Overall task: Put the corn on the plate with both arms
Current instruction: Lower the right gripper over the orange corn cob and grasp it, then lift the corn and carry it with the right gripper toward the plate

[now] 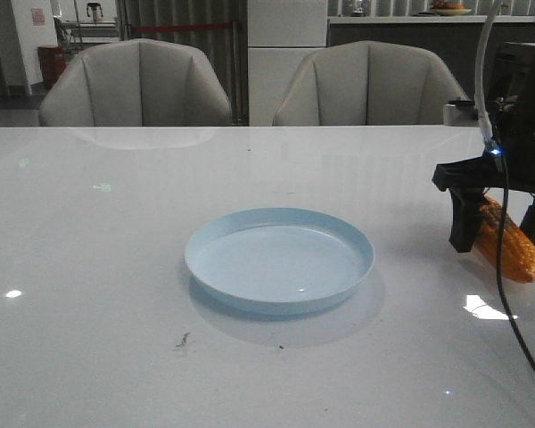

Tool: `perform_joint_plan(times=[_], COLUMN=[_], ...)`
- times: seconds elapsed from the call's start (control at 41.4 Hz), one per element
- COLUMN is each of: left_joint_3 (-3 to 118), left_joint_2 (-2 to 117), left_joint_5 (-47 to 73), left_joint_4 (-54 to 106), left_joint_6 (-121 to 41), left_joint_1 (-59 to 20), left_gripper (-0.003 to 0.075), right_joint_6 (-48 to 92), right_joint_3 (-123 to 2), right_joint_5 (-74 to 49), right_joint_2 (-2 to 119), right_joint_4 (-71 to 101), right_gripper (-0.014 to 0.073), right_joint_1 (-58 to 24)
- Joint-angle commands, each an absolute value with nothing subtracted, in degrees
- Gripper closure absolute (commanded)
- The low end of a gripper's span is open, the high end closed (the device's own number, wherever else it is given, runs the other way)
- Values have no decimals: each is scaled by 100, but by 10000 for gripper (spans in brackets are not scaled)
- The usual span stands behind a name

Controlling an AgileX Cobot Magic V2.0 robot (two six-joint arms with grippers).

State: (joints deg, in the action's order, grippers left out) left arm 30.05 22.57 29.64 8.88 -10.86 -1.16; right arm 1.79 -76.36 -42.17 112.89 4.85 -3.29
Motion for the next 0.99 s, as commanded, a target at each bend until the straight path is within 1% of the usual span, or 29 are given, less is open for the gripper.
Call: perform_joint_plan(times=[0.0,0.097,0.169,0.386,0.555,0.772,0.966], left_joint_3=[3168,3168,3168,3168,3168,3168,3168], left_joint_2=[2285,2285,2285,2285,2285,2285,2285], left_joint_5=[2550,2562,2562,2562,2562,2562,2562], left_joint_4=[979,979,979,979,979,979,979], left_joint_6=[-1039,-1039,-1039,-1039,-1039,-1039,-1039], left_joint_1=[-109,-109,-109,-109,-109,-109,-109], left_gripper=[235,234,234,235,234,234,235], right_joint_6=[161,161,161,356,846,985,985], right_joint_3=[-7828,-7828,-7828,-8206,-9068,-10123,-10483], right_joint_5=[-4043,-4025,-4025,-4592,-5294,-5763,-5942], right_joint_2=[10979,10979,10979,10979,10979,10979,10979], right_joint_4=[475,433,372,354,398,603,603], right_gripper=[163,308,360,362,363,363,363], right_joint_1=[-313,-313,-313,-331,-478,-1009,-1757])
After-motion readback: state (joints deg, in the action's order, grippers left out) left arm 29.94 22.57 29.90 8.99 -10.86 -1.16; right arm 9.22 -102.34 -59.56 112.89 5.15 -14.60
